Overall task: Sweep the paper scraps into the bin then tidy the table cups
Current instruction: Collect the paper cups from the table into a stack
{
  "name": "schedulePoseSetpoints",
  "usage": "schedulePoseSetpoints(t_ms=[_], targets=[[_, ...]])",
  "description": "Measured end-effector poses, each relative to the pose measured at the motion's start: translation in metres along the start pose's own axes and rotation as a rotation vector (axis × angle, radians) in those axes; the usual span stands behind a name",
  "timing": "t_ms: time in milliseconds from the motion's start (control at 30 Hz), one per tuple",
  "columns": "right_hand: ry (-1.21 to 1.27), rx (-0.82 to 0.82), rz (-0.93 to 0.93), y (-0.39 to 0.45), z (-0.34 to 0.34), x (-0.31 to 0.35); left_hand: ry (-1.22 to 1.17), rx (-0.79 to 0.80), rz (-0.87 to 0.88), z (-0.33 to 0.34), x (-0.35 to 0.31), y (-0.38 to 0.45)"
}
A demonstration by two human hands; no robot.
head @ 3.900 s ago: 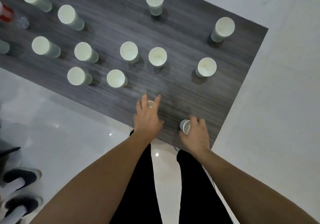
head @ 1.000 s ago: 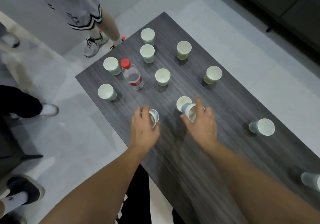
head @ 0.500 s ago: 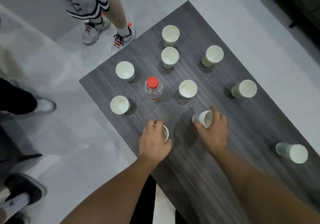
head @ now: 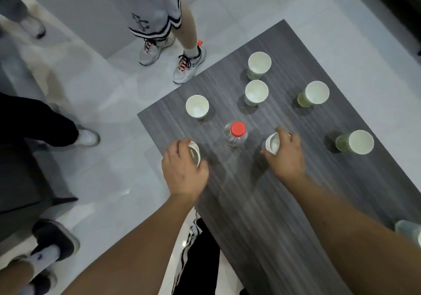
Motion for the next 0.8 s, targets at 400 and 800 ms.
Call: schedulePoseSetpoints(t_ms=[400,800], targets=[[0.257,-0.406,-0.089,0.018,-0.066,0.08,-0.033,0.122,-0.049,0.013,0.032,0.023],[0.001,-0.091,-0.056,0.096,-0.019,0.1,-0.147,0.113,-0.109,0.005,0.046,0.058]])
Point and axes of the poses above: each hand's wrist, its own y-axis towards the middle knuckle, its own z-axis out of the palm, x = y × z, the point moved 9 cm from there along y, towards the middle knuckle, and after that the axes turned 10 degrees about x, right-handed, at the moved point
